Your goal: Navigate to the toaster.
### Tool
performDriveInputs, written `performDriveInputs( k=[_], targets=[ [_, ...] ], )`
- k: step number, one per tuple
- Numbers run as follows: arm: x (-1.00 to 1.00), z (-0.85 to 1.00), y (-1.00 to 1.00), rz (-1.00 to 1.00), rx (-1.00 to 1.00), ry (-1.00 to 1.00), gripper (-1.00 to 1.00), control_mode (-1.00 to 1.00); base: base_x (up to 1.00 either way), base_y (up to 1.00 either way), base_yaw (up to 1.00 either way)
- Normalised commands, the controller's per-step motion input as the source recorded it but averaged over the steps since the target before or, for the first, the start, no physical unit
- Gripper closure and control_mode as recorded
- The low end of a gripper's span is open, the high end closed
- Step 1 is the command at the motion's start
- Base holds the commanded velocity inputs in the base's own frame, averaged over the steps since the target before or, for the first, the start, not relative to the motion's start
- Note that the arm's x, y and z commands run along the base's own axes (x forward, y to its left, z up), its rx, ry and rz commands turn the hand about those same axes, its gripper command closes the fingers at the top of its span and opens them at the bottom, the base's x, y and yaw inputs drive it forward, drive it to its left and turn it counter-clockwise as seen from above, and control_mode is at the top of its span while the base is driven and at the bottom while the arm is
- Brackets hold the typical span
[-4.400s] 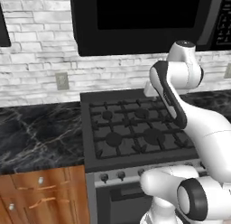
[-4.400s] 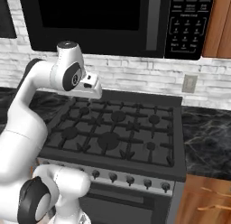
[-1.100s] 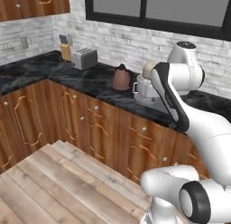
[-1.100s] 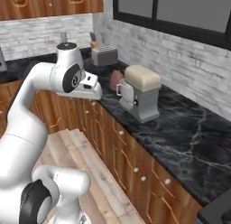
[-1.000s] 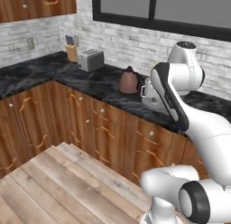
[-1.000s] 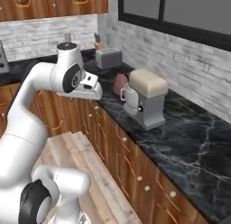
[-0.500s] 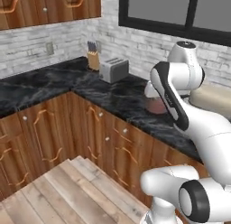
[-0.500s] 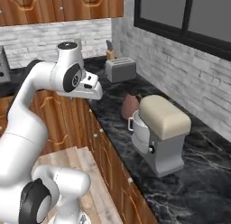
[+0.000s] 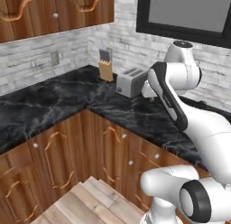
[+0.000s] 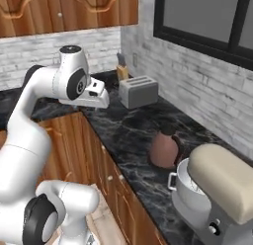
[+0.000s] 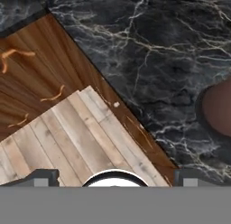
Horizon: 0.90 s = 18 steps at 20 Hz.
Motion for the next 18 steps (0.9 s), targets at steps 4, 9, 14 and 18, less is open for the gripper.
performDriveInputs(
  k=[4, 9, 14, 18],
  targets=[
    [0.00, 0.00, 0.00, 0.00, 0.00, 0.00, -1.00, 1.00, 0.76, 1.00, -0.38],
    [0.00, 0.00, 0.00, 0.00, 0.00, 0.00, -1.00, 1.00, 0.43, 0.80, -0.52],
    [0.00, 0.00, 0.00, 0.00, 0.00, 0.00, -1.00, 1.00, 0.40, 0.86, -0.51],
    [0.00, 0.00, 0.00, 0.00, 0.00, 0.00, -1.00, 1.00, 0.28, 0.60, -0.51]
  ],
)
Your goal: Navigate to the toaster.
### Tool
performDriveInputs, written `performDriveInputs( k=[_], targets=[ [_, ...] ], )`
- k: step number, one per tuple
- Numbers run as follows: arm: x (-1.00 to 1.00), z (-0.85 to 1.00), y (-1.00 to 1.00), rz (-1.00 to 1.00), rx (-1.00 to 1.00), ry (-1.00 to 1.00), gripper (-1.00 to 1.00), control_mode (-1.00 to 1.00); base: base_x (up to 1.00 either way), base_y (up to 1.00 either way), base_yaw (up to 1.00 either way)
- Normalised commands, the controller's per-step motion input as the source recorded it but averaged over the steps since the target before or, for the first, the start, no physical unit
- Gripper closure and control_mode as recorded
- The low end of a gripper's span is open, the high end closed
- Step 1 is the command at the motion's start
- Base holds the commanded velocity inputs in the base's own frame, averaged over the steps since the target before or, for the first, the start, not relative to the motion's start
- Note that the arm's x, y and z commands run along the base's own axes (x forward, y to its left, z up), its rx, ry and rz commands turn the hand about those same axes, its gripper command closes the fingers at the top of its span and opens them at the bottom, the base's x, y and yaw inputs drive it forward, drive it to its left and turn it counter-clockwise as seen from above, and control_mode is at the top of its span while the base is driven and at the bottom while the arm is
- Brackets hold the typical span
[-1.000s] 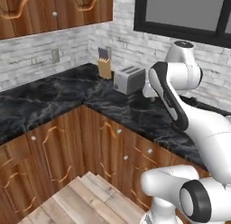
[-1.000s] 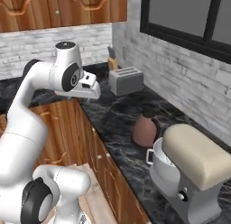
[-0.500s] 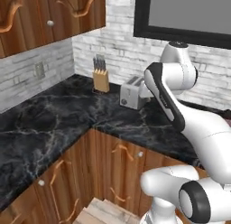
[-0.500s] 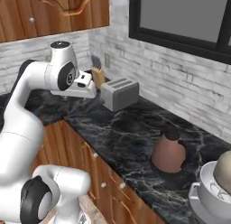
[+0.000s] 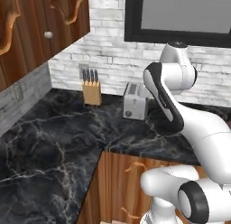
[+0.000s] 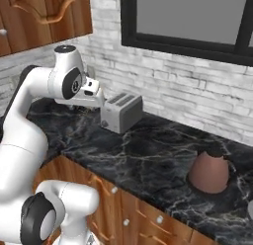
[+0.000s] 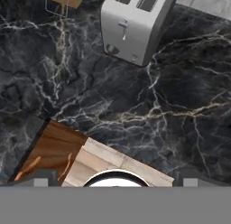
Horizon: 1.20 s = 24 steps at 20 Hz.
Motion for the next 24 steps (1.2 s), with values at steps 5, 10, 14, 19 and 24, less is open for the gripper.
performDriveInputs(
  k=[5, 10, 14, 19, 24],
  targets=[
    [0.00, 0.00, 0.00, 0.00, 0.00, 0.00, -1.00, 1.00, 0.43, 0.38, -0.48],
    [0.00, 0.00, 0.00, 0.00, 0.00, 0.00, -1.00, 1.00, 0.62, 0.16, -0.41],
    [0.00, 0.00, 0.00, 0.00, 0.00, 0.00, -1.00, 1.00, 0.92, 0.19, -0.29],
    [0.00, 0.00, 0.00, 0.00, 0.00, 0.00, -1.00, 1.00, 0.78, 0.60, -0.17],
    [0.00, 0.00, 0.00, 0.00, 0.00, 0.00, -1.00, 1.00, 0.58, 0.85, -0.09]
  ],
)
